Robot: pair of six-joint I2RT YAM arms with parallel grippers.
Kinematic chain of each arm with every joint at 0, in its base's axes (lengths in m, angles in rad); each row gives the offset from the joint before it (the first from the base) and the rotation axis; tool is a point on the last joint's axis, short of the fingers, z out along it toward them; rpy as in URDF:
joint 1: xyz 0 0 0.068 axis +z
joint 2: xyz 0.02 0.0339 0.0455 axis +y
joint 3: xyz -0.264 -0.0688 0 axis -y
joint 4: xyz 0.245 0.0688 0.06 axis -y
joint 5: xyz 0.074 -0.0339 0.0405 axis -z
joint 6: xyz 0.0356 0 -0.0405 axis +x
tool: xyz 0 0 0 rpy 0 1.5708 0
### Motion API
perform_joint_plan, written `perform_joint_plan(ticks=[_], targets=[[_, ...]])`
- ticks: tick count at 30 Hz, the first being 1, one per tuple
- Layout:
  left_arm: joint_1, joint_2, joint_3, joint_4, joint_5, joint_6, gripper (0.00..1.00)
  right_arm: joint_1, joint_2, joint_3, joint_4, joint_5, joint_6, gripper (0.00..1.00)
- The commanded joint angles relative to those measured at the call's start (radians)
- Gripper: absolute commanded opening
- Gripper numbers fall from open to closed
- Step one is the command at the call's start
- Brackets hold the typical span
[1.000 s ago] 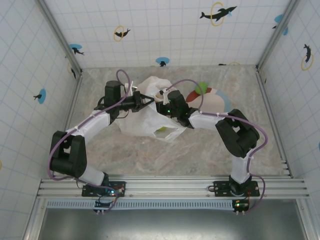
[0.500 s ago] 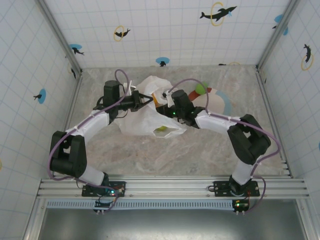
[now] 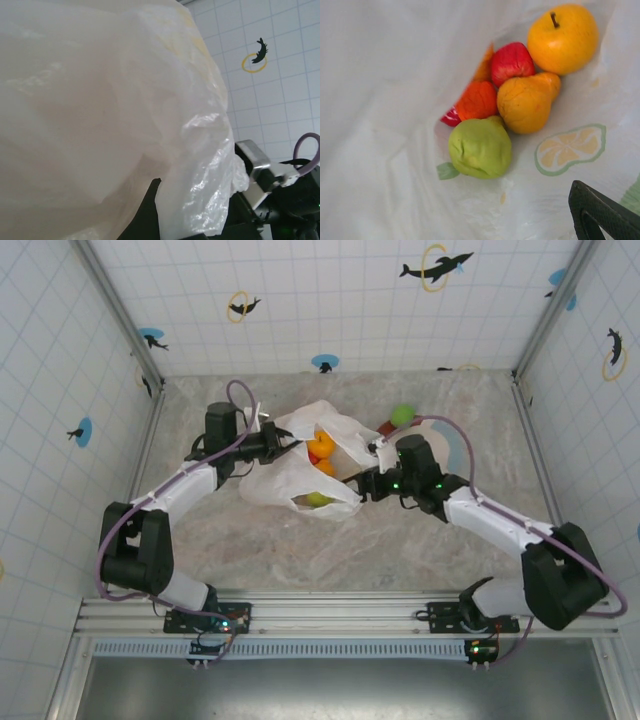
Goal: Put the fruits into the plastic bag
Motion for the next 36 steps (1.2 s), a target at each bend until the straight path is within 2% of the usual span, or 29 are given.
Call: perform_joint_plan(ticks=[1,5,7,11,14,18,22,30,36], targets=[[0.008,0.008,-0.015,0.024,0.002,0.019,0.0,-0.05,-0.069,-0.021,0.02,-0.123,-0.015,0.87],[0.011,0.011,-0.014,0.026,0.002,0.015,0.0,-0.114,-0.115,-0.038,0.044,-0.216,-0.023,0.87],[0.012,0.007,-0.012,0.028,0.002,0.013,0.0,-0.129,-0.12,-0.04,0.045,-0.224,-0.023,0.87],[0.021,-0.005,-0.004,0.03,0.001,0.004,0.0,-0.117,-0.068,-0.042,0.118,-0.221,0.037,0.86],[0.031,-0.017,-0.001,0.039,-0.006,-0.011,0.0,-0.064,-0.003,-0.018,0.13,-0.254,0.023,0.85],[0.034,-0.03,0.01,0.039,-0.017,-0.016,0.0,-0.009,0.056,0.032,0.042,-0.333,-0.081,0.87],[0.042,-0.038,0.01,0.039,-0.03,-0.018,0.0,-0.01,0.043,0.048,-0.093,-0.366,-0.171,0.88],[0.071,-0.049,0.011,0.054,-0.041,-0.033,0.0,-0.063,-0.083,0.006,-0.271,-0.357,-0.278,0.94],[0.09,-0.058,0.007,0.051,-0.043,-0.035,0.0,-0.134,-0.15,-0.001,-0.291,-0.337,-0.288,0.94]])
